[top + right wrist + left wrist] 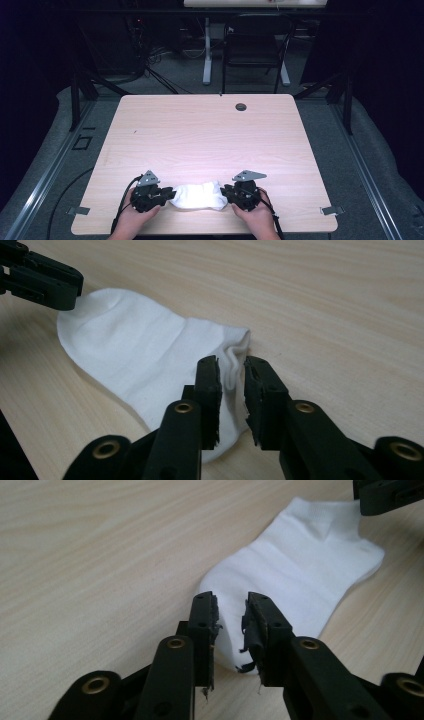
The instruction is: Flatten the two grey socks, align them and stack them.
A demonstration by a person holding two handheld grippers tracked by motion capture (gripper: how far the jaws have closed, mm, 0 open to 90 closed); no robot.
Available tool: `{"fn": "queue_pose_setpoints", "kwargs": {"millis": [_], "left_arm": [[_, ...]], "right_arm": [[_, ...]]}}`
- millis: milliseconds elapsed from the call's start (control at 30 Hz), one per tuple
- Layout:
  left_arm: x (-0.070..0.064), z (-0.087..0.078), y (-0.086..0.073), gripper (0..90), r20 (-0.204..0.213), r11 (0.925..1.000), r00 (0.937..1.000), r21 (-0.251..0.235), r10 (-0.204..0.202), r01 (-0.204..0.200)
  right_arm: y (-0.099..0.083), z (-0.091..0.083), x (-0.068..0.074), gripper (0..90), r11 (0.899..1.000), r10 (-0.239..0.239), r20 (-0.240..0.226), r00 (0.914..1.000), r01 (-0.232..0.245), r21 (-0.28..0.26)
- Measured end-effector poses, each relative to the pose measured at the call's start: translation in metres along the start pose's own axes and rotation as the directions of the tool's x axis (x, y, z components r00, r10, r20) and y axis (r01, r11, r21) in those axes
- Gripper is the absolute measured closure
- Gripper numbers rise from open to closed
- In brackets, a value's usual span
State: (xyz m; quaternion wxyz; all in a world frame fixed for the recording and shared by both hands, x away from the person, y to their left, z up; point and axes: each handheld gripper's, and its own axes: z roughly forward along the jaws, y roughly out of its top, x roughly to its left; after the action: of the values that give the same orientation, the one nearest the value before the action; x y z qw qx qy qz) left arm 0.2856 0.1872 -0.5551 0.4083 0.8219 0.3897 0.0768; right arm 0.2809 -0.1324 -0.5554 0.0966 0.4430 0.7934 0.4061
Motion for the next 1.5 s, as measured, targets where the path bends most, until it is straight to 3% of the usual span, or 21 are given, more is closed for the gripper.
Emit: {"fn": "queue_pose_setpoints", "kwargs": {"millis": [33,100,167,267,400,433,800,1500], "left_arm": [[-0.002,-0.002,0.003,72.7,0.007,0.9996,0.9999,-0.025,0.009,-0.009],[-0.005,-0.003,0.006,71.6,0.024,0.9988,0.9995,-0.045,0.022,-0.021],[-0.007,-0.002,0.006,70.5,0.033,0.9987,0.9988,-0.036,0.036,-0.035],[-0.009,0.004,0.003,69.2,0.033,0.9988,0.9983,-0.009,0.049,-0.049],[-0.008,0.011,-0.001,68.0,0.029,0.9983,0.9983,0.026,0.051,-0.051],[-0.007,0.012,-0.002,67.7,0.027,0.9982,0.9984,0.033,0.05,-0.051],[-0.008,0.017,-0.009,63.8,0.034,0.9961,0.9972,0.055,0.066,-0.068],[-0.006,0.021,-0.013,60.9,0.034,0.9944,0.9957,0.057,0.087,-0.089]], "right_arm": [[0.001,-0.004,0.002,73.1,0.999,-0.015,0.016,0.9998,0.016,-0.037],[0.003,-0.007,0.005,72.3,0.997,-0.051,0.009,0.9987,0.052,-0.063],[0.005,-0.006,0.009,71.2,0.993,-0.085,-0.002,0.9964,0.084,-0.084],[0.005,-0.001,0.015,70.6,0.99,-0.119,-0.029,0.9924,0.117,-0.076],[0.002,0.012,0.02,69.4,0.987,-0.156,-0.035,0.9872,0.155,-0.036],[0.001,0.016,0.02,68.5,0.985,-0.171,-0.034,0.9848,0.171,-0.006],[-0.009,0.023,0.016,66.8,0.988,-0.146,-0.025,0.9889,0.148,0.053],[-0.016,0.02,0.015,64.0,0.986,-0.154,-0.024,0.9878,0.155,0.064]]}}
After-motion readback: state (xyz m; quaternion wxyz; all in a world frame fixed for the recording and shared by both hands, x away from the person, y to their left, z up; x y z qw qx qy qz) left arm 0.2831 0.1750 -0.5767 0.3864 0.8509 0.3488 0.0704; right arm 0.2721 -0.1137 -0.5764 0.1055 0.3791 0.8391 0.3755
